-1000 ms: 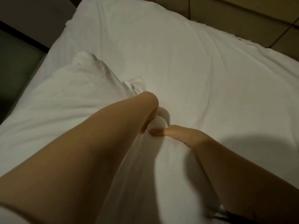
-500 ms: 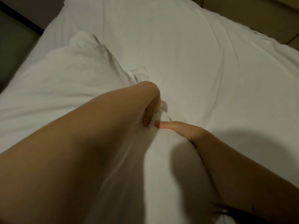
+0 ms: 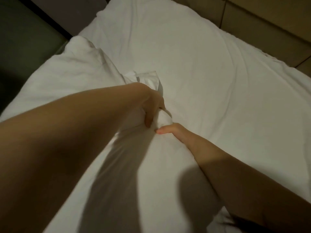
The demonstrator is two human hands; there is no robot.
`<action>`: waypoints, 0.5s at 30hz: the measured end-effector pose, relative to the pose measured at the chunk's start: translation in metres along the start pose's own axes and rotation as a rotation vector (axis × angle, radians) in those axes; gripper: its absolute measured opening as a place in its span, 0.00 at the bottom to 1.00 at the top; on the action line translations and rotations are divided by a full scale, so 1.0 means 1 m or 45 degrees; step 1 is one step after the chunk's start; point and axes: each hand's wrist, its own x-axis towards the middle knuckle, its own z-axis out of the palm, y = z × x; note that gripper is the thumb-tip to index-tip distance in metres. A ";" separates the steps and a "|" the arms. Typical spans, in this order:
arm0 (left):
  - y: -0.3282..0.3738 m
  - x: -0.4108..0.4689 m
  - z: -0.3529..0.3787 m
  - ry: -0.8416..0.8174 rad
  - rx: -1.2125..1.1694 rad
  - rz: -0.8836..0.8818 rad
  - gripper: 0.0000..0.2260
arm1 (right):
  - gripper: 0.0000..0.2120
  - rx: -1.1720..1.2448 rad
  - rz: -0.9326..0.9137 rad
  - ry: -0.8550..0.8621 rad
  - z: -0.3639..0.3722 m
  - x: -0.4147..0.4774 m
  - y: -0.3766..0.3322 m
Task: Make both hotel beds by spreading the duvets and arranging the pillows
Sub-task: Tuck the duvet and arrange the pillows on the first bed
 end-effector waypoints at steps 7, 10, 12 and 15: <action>-0.025 -0.066 -0.007 0.160 0.099 -0.203 0.25 | 0.30 -0.214 -0.151 -0.030 0.033 -0.032 -0.055; -0.031 -0.101 -0.033 0.205 0.069 -0.288 0.25 | 0.38 -0.337 -0.217 -0.045 0.032 -0.053 -0.096; -0.030 -0.120 -0.063 0.292 0.026 -0.315 0.24 | 0.35 -0.394 -0.273 -0.011 0.018 -0.068 -0.126; -0.023 -0.137 -0.130 0.462 0.056 -0.344 0.25 | 0.19 -0.422 -0.399 0.060 -0.025 -0.096 -0.183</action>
